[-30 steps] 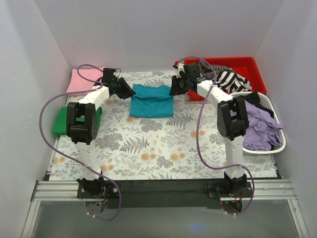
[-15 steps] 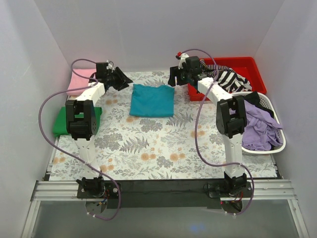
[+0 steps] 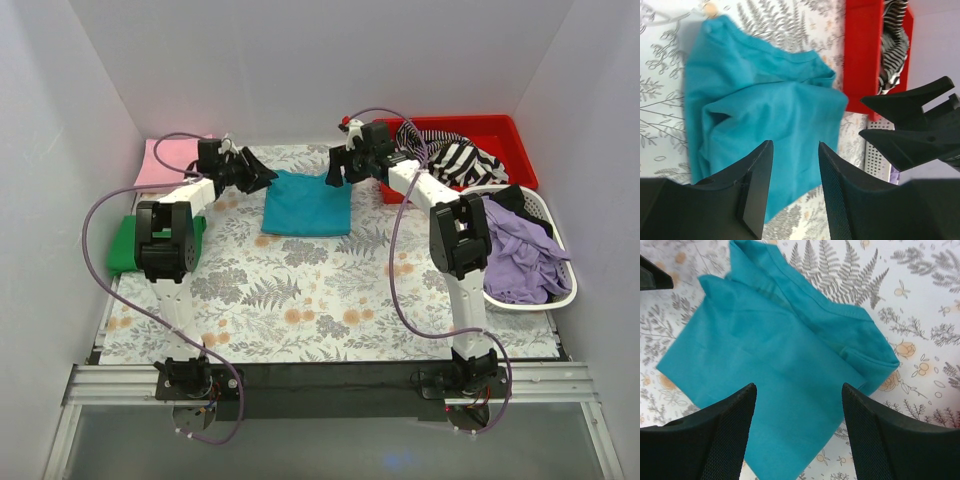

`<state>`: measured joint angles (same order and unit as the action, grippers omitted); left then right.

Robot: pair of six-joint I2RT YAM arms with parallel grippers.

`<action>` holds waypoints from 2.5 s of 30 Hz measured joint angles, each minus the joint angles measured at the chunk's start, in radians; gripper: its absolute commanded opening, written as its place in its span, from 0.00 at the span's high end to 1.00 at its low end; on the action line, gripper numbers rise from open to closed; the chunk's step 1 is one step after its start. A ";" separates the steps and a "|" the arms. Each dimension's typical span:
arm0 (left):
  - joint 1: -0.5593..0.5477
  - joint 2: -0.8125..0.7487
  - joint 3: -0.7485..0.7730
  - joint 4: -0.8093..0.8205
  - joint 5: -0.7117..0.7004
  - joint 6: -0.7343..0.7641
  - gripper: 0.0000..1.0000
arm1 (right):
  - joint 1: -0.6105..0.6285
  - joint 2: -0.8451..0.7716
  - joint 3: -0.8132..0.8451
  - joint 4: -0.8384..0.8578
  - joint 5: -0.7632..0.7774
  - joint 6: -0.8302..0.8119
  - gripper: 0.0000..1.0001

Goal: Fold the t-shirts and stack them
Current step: Fold the tshirt

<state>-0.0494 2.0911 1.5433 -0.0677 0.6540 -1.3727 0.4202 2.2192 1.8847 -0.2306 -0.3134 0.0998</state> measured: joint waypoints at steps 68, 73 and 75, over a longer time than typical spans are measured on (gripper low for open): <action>0.002 0.104 -0.076 0.241 -0.023 0.160 1.00 | -0.031 0.001 -0.107 0.018 0.000 -0.027 0.99; 0.002 0.104 -0.076 0.240 -0.023 0.160 1.00 | -0.031 0.000 -0.107 0.020 0.001 -0.025 0.99; 0.002 0.104 -0.074 0.241 -0.022 0.160 1.00 | -0.031 0.000 -0.106 0.021 0.001 -0.025 0.99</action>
<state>-0.0479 2.1952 1.4689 0.1730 0.6319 -1.2129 0.3893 2.2192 1.7782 -0.2096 -0.3126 0.0746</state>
